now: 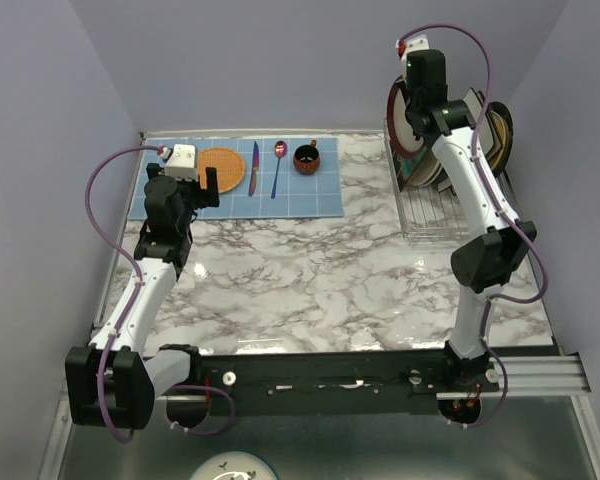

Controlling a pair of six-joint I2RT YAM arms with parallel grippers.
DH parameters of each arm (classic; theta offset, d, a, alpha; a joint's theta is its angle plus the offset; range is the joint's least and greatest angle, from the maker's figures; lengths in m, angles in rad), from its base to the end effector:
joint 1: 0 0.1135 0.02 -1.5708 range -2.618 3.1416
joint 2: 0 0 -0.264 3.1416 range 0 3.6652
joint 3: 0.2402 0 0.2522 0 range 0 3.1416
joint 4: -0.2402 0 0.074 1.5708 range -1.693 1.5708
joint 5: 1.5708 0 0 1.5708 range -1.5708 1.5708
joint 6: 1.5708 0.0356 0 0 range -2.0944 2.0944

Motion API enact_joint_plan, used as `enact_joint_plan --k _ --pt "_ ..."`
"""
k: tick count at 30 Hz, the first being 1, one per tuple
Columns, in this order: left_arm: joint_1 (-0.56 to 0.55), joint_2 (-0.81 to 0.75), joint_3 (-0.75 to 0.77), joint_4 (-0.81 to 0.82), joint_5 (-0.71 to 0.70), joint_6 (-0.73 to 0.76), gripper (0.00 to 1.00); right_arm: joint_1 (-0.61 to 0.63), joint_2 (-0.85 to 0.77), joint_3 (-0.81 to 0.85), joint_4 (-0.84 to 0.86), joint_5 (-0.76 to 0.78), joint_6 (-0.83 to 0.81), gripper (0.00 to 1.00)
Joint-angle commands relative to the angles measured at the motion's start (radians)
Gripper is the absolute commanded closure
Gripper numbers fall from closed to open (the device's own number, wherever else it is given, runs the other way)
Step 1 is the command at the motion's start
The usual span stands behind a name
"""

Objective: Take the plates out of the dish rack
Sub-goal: Unload the plate from the dish rack.

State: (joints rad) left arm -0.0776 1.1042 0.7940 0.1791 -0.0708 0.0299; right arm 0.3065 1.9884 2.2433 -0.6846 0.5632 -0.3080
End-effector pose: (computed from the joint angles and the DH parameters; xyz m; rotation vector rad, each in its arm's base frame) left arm 0.2608 -0.0178 0.3173 0.0387 1.7012 0.0247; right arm 0.4287 0.1157 0.4313 -0.2434 1.9575 -0.5620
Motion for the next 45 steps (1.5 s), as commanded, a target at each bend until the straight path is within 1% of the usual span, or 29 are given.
enact_joint_plan --k 1,4,7,8,11,16,17,18,22,24,26,27,28,29,31,32,33,34,35,37,38,39,40,41,42,43,44,45 --pt "0.004 -0.012 -0.013 0.030 0.016 0.007 0.01 0.006 -0.060 0.053 0.076 -0.009 0.004 0.99" --pt "0.004 -0.010 -0.015 0.033 0.020 0.005 0.01 0.006 -0.082 0.050 0.050 -0.040 0.033 0.99" --pt "0.004 -0.007 -0.016 0.039 0.031 0.007 0.01 0.006 -0.118 0.038 -0.001 -0.117 0.089 0.99" --pt "0.004 -0.004 -0.016 0.042 0.040 0.005 0.01 0.005 -0.131 0.015 -0.012 -0.168 0.104 0.99" --pt "0.004 0.000 -0.013 0.048 0.061 -0.001 0.01 0.006 -0.184 -0.036 -0.039 -0.259 0.161 0.99" --pt "0.004 0.017 -0.007 0.060 0.069 -0.013 0.01 0.006 -0.247 -0.082 -0.101 -0.416 0.240 0.99" --pt "0.004 0.020 -0.009 0.063 0.069 -0.015 0.01 0.005 -0.264 -0.089 -0.108 -0.469 0.250 0.99" --pt "0.004 0.026 -0.009 0.068 0.094 -0.016 0.01 0.006 -0.276 -0.099 -0.116 -0.499 0.262 0.99" --pt "0.004 0.043 0.005 0.056 0.127 -0.025 0.01 0.006 -0.327 -0.204 -0.118 -0.611 0.300 0.99" --pt "0.004 0.055 0.016 0.053 0.156 -0.057 0.01 0.005 -0.347 -0.243 -0.109 -0.667 0.306 0.99" --pt "0.006 0.066 0.024 0.053 0.227 -0.080 0.02 0.006 -0.365 -0.278 -0.104 -0.712 0.305 0.99" --pt "0.006 0.083 0.037 0.049 0.261 -0.085 0.03 0.006 -0.372 -0.289 -0.105 -0.758 0.305 0.99" --pt "0.007 0.095 0.048 0.045 0.296 -0.091 0.04 0.005 -0.382 -0.303 -0.096 -0.778 0.338 0.99" --pt "0.024 0.106 0.056 0.048 0.419 -0.119 0.04 0.006 -0.385 -0.321 -0.093 -0.801 0.340 0.99" --pt "0.059 0.155 0.074 0.092 0.587 -0.175 0.04 0.006 -0.398 -0.341 -0.079 -0.845 0.340 0.99" --pt "0.097 0.180 0.086 0.106 0.732 -0.208 0.05 0.006 -0.402 -0.346 -0.078 -0.858 0.337 0.99" --pt "0.122 0.254 0.134 0.147 0.876 -0.314 0.04 0.006 -0.407 -0.350 -0.073 -0.885 0.331 0.99" --pt "0.134 0.278 0.146 0.170 0.920 -0.359 0.03 0.005 -0.408 -0.350 -0.073 -0.898 0.328 0.99" --pt "0.151 0.322 0.165 0.228 1.003 -0.434 0.04 0.005 -0.408 -0.349 -0.075 -0.914 0.326 0.99" --pt "0.163 0.371 0.198 0.244 1.087 -0.476 0.05 0.006 -0.407 -0.347 -0.070 -0.931 0.322 0.99" --pt "0.165 0.431 0.241 0.252 1.183 -0.492 0.06 0.006 -0.408 -0.349 -0.067 -0.950 0.322 0.99" --pt "0.165 0.463 0.264 0.255 1.238 -0.533 0.06 0.006 -0.408 -0.344 -0.063 -0.963 0.322 0.99" --pt "0.164 0.495 0.289 0.263 1.275 -0.562 0.09 0.006 -0.405 -0.338 -0.062 -0.971 0.322 0.99" --pt "0.165 0.555 0.310 0.326 1.298 -0.611 0.10 0.006 -0.396 -0.330 -0.062 -0.993 0.322 0.99" --pt "0.165 0.581 0.310 0.409 1.339 -0.674 0.10 0.006 -0.395 -0.317 -0.064 -0.996 0.322 0.99" --pt "0.165 0.606 0.306 0.504 1.353 -0.841 0.10 0.008 -0.389 -0.312 -0.067 -1.002 0.323 0.99" --pt "0.164 0.658 0.300 0.713 1.368 -0.931 0.10 0.008 -0.384 -0.309 -0.067 -1.014 0.322 0.99" --pt "0.164 0.689 0.297 0.846 1.382 -1.032 0.09 0.008 -0.375 -0.306 -0.069 -1.017 0.320 0.99"
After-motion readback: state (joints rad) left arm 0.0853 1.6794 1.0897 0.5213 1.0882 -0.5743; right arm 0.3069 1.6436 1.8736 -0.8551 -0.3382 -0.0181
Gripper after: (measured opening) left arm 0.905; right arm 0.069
